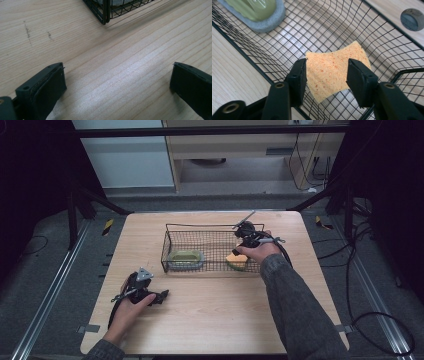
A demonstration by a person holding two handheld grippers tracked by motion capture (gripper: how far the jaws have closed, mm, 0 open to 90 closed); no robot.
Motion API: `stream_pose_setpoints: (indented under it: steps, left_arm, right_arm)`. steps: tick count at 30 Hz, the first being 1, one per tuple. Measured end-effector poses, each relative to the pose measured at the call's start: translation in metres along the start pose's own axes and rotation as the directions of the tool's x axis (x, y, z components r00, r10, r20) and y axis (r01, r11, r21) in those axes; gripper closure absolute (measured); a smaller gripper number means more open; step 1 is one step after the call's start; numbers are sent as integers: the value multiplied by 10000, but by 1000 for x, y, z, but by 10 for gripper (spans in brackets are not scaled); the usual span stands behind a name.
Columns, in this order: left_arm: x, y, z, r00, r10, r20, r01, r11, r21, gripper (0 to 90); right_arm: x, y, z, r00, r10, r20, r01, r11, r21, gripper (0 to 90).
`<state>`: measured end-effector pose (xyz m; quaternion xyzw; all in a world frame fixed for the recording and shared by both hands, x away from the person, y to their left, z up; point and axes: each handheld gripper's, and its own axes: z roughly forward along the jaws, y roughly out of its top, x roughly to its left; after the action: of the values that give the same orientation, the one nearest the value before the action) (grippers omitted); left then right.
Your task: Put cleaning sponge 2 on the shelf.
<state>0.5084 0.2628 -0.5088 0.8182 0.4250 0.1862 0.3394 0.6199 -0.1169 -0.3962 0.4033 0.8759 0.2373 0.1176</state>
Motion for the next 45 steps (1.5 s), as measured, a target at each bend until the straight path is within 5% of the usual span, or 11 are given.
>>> stream_pose_setpoints:
  steps: [16,27,45]
  left_arm:
    - [0,0,0,10000,46,-8,-46,10000,43,0]
    - [0,0,0,10000,44,-14,-44,10000,42,0]
    - [0,0,0,10000,43,-13,-43,10000,46,0]
  right_arm:
    - [-3,-25,-23,9964,620,583,-533,9887,-1404,92]
    - [-9,-50,-52,9894,864,1164,-565,9693,-2393,89]
    - [-33,-141,-66,9762,1549,1515,-1002,9427,-3183,113]
